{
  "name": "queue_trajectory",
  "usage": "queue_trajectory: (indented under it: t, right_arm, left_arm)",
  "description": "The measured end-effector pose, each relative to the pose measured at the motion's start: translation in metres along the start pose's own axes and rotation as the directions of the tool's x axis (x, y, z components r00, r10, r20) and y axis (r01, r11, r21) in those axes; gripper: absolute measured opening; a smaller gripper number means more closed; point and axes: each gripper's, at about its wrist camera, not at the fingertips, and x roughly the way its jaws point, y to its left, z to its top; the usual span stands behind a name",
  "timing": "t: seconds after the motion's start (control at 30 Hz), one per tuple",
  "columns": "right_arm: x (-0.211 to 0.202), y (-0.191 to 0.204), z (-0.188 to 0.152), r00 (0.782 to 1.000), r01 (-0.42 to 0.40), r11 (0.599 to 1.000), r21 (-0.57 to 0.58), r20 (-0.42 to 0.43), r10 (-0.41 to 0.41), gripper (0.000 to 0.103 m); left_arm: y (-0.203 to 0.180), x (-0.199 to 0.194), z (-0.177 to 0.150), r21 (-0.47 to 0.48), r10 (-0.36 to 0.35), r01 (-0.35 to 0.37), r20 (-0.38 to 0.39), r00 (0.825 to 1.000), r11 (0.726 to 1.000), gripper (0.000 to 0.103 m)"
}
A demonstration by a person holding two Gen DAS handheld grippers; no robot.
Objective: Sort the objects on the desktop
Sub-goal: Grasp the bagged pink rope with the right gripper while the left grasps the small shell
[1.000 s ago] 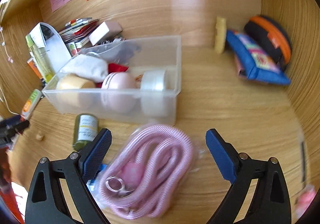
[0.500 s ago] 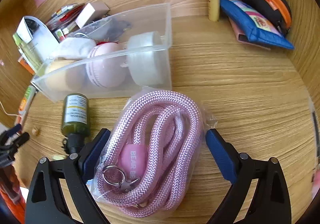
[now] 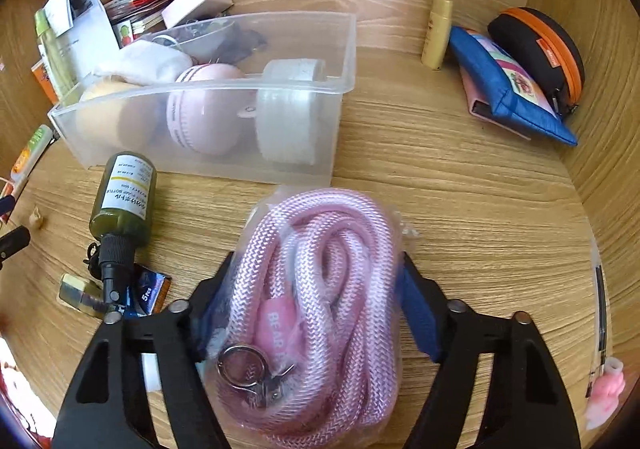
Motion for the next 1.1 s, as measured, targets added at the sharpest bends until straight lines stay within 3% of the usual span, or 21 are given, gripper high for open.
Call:
queue_trajectory:
  t: [0.13, 0.37, 0.43, 0.57, 0.9, 1.1]
  right_arm:
    - [-0.003, -0.006, 0.000, 1.000, -0.022, 1.000, 0.019, 0.020, 0.022, 0.064]
    - [-0.006, -0.023, 0.002, 0.998, -0.055, 0.996, 0.076, 0.040, 0.052, 0.062]
    - [-0.008, -0.028, 0.003, 0.997, -0.067, 0.994, 0.091, 0.047, 0.063, 0.062]
    - [-0.015, -0.037, 0.005, 0.993, -0.101, 0.988, 0.115, 0.066, 0.093, 0.062]
    - [-0.031, -0.046, 0.010, 0.987, -0.119, 0.985, 0.124, 0.118, 0.105, 0.062]
    - [-0.036, -0.048, 0.019, 0.982, -0.137, 0.982, 0.129, 0.147, 0.118, 0.062]
  left_arm:
    - [0.000, 0.010, 0.000, -0.009, -0.005, 0.004, -0.038, 0.999, 1.000, 0.061]
    - [0.006, 0.013, 0.001, -0.055, -0.005, 0.003, -0.042, 0.999, 0.998, 0.044]
    - [0.010, 0.013, 0.001, -0.073, 0.010, -0.012, -0.037, 0.999, 0.997, 0.029]
    - [0.016, 0.012, 0.000, -0.107, 0.004, -0.008, -0.033, 0.999, 0.994, 0.017]
    - [0.018, 0.003, 0.008, -0.149, 0.020, -0.020, 0.001, 1.000, 0.989, 0.017]
    - [0.014, -0.015, 0.023, -0.177, 0.004, 0.013, 0.098, 0.995, 0.984, 0.017]
